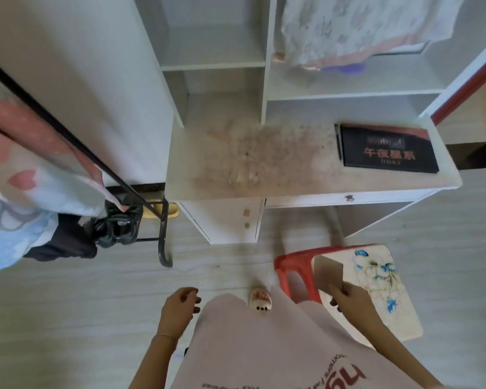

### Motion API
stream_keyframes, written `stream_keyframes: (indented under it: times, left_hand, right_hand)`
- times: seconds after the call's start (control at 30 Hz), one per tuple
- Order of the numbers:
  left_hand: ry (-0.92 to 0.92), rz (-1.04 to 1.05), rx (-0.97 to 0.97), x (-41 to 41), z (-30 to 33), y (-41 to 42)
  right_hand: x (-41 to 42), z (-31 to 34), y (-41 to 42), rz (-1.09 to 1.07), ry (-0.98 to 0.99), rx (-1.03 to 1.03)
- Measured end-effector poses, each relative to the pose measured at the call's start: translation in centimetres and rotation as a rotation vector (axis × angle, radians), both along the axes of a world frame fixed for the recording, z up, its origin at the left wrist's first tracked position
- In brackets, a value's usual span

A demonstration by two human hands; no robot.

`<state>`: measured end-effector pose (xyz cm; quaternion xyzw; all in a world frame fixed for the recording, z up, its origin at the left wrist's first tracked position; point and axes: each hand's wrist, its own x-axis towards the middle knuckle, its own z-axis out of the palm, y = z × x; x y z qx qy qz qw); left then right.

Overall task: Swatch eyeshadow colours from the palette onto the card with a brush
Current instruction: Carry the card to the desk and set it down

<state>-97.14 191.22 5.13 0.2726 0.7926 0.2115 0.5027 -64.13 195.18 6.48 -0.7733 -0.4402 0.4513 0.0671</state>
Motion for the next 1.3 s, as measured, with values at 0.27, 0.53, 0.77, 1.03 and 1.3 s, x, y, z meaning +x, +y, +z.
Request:
stream_keyframes:
  times: [0.27, 0.53, 0.77, 1.03, 1.3]
  left_hand:
    - [-0.013, -0.115, 0.06, 0.2, 1.1, 12.9]
    - [-0.013, -0.552, 0.148, 2.6, 1.4, 26.6]
    - [0.115, -0.933, 0.301, 7.7, 1.4, 36.5]
    - [0.401, -1.275, 0.329, 14.5, 0.0, 39.1]
    - [0.538, -1.175, 0.246, 17.8, -3.0, 39.7]
  right_hand:
    - [-1.7, 0.5, 9.5, -0.085, 0.025, 0.011]
    - [-2.1, 0.2, 11.4, -0.379, 0.001, -0.009]
    - [-2.2, 1.5, 12.1, -0.64, -0.07, 0.048]
    - [-0.1, 1.7, 15.4, -0.664, -0.08, 0.083]
    - [3.6, 0.3, 27.0, -0.381, -0.103, 0.16]
